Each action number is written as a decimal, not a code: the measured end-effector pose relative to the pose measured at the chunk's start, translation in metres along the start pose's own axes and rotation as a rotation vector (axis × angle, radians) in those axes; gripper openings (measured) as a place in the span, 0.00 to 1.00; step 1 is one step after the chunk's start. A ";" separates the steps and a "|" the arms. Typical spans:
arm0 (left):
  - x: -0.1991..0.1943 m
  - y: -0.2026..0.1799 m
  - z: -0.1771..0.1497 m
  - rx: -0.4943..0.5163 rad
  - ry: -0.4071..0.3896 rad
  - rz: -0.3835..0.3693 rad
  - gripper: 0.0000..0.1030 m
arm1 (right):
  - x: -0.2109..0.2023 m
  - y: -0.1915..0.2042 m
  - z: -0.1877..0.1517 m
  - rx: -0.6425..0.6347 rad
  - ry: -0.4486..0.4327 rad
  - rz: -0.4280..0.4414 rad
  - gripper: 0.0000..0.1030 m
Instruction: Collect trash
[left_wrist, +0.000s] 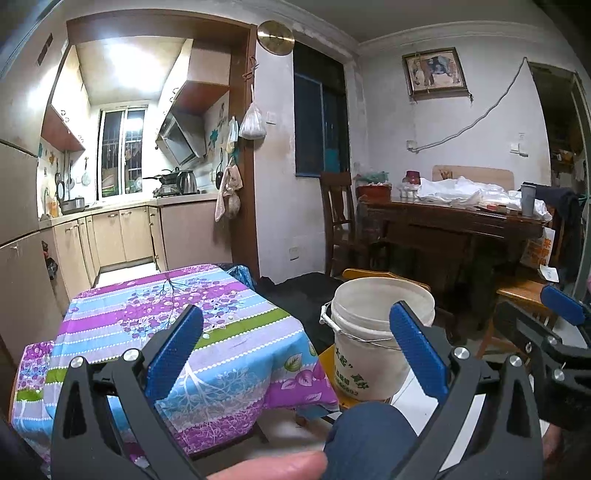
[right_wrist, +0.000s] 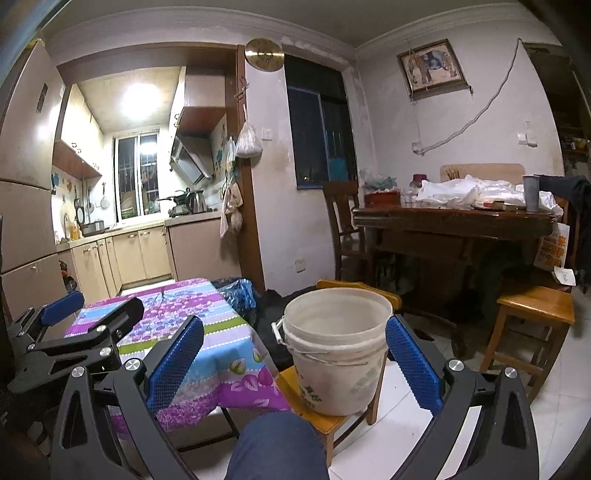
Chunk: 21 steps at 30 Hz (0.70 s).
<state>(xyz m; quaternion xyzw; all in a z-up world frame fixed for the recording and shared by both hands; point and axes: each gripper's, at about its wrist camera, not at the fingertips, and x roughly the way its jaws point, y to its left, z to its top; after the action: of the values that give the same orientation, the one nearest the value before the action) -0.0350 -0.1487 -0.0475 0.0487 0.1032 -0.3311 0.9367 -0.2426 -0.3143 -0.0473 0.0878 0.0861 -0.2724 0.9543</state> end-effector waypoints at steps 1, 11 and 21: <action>0.001 0.000 0.000 0.000 0.004 -0.001 0.95 | 0.001 0.000 -0.001 0.000 0.002 0.002 0.95; 0.004 -0.001 -0.001 -0.001 0.021 0.001 0.95 | 0.001 0.002 -0.002 0.000 0.001 0.003 0.95; 0.007 -0.001 -0.001 0.003 0.029 0.005 0.95 | 0.009 0.003 -0.006 -0.005 0.018 0.012 0.95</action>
<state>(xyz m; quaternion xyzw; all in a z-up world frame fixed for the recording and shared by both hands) -0.0301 -0.1535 -0.0502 0.0548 0.1161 -0.3284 0.9358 -0.2337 -0.3150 -0.0550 0.0883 0.0951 -0.2655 0.9554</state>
